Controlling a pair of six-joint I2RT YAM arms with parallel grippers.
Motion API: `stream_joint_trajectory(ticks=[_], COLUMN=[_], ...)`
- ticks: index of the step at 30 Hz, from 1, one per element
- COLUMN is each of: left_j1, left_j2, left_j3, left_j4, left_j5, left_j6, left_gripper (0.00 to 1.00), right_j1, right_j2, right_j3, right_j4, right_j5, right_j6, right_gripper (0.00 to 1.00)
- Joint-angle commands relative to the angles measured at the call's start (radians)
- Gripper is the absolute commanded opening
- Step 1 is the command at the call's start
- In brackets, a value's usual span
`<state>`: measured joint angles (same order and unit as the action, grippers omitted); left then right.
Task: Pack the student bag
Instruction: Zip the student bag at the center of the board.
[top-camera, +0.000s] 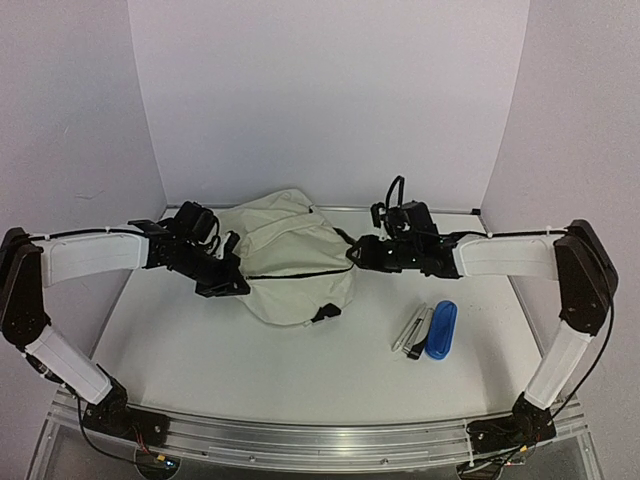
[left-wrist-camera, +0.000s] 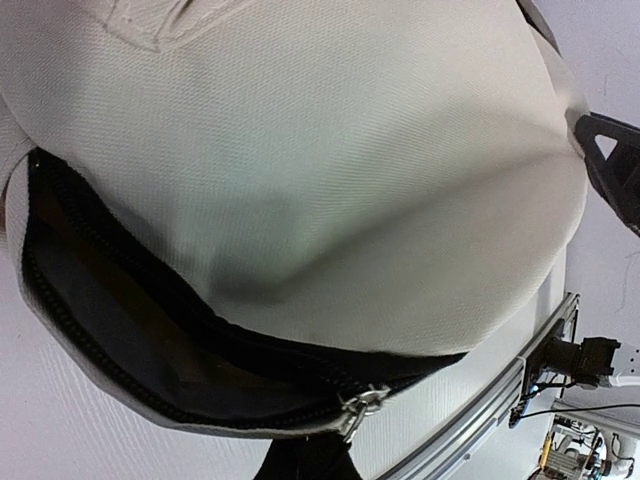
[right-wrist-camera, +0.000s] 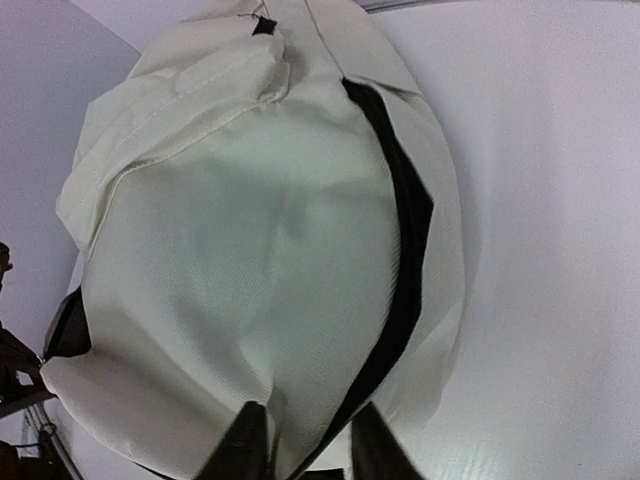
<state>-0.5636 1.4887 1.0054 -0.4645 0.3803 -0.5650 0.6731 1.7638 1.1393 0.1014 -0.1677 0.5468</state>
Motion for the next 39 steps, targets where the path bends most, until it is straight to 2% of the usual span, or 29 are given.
stream_joint_trajectory(ticks=[1, 6, 10, 13, 15, 17, 22, 26, 31, 39], left_j1=[0.030, 0.030, 0.030, 0.030, 0.030, 0.030, 0.030, 0.030, 0.030, 0.030], left_j2=[-0.032, -0.037, -0.040, -0.047, -0.051, -0.058, -0.071, -0.072, -0.072, -0.073], left_j3=[-0.005, -0.015, -0.014, -0.012, -0.012, -0.014, -0.018, -0.018, -0.019, -0.011], left_j4=[0.019, 0.023, 0.022, 0.011, 0.000, -0.006, -0.014, -0.013, -0.011, -0.016], left_j5=[0.089, 0.121, 0.130, 0.121, 0.117, 0.112, 0.111, 0.110, 0.116, 0.106], left_j6=[0.076, 0.071, 0.062, 0.056, 0.054, 0.051, 0.050, 0.050, 0.050, 0.056], left_gripper=[0.00, 0.00, 0.00, 0.00, 0.00, 0.00, 0.00, 0.00, 0.00, 0.00], right_j1=[0.012, 0.147, 0.252, 0.314, 0.347, 0.377, 0.431, 0.447, 0.457, 0.471], right_j2=[-0.189, -0.242, -0.160, -0.078, -0.029, 0.010, 0.115, 0.183, 0.254, 0.329], right_j3=[0.029, 0.058, 0.148, 0.207, 0.247, 0.277, 0.355, 0.412, 0.465, 0.514], right_j4=[0.028, 0.016, -0.047, -0.078, -0.093, -0.100, -0.147, -0.175, -0.180, -0.184], right_j5=[0.041, 0.040, 0.064, 0.114, 0.145, 0.166, 0.238, 0.288, 0.349, 0.357], right_j6=[-0.304, -0.501, -0.613, -0.664, -0.692, -0.723, -0.798, -0.847, -0.897, -0.939], right_gripper=[0.56, 0.82, 0.85, 0.79, 0.67, 0.61, 0.59, 0.52, 0.50, 0.45])
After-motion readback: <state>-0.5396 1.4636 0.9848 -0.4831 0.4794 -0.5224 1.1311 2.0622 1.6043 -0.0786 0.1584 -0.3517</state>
